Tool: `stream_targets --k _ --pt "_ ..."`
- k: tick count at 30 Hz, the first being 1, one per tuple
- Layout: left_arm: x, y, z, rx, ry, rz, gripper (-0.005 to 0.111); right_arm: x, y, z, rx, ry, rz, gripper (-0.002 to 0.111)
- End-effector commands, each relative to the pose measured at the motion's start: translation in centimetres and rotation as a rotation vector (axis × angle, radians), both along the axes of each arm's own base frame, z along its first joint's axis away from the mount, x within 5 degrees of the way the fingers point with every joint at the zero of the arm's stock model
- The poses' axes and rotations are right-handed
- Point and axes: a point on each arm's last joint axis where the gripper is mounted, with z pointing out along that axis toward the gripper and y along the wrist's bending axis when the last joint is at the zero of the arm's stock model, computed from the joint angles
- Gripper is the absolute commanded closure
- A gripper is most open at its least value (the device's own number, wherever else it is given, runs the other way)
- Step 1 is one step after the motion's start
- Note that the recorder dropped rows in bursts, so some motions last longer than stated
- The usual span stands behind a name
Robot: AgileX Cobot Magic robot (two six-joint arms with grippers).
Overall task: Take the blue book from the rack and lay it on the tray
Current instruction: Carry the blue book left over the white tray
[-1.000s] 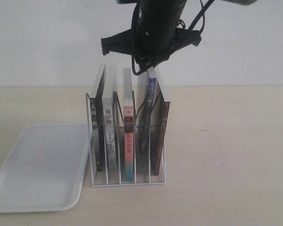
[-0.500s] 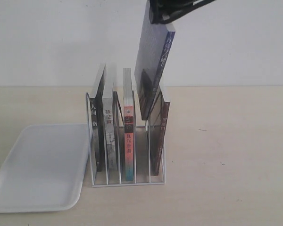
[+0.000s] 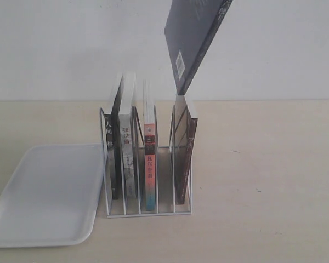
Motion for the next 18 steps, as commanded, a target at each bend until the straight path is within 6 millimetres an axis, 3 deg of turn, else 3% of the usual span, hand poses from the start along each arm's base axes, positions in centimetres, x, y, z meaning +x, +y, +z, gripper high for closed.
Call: stream_targets --k 1,11,15,18 --pt "0.0 0.0 0.2 -0.017 -0.008 0.004 0.103 -1.2 -0.2 2.0 0.042 -0.122 0.049 0.108" --pt "0.0 0.0 0.2 -0.017 -0.008 0.004 0.103 -5.5 5.6 3.6 0.098 -0.335 0.356 0.108" --pt "0.0 0.0 0.2 -0.017 -0.008 0.004 0.103 -6.0 8.1 2.6 0.046 -0.366 0.445 0.108" --pt "0.0 0.0 0.2 -0.017 -0.008 0.004 0.103 -5.9 10.8 0.6 -0.051 -0.374 0.519 0.108"
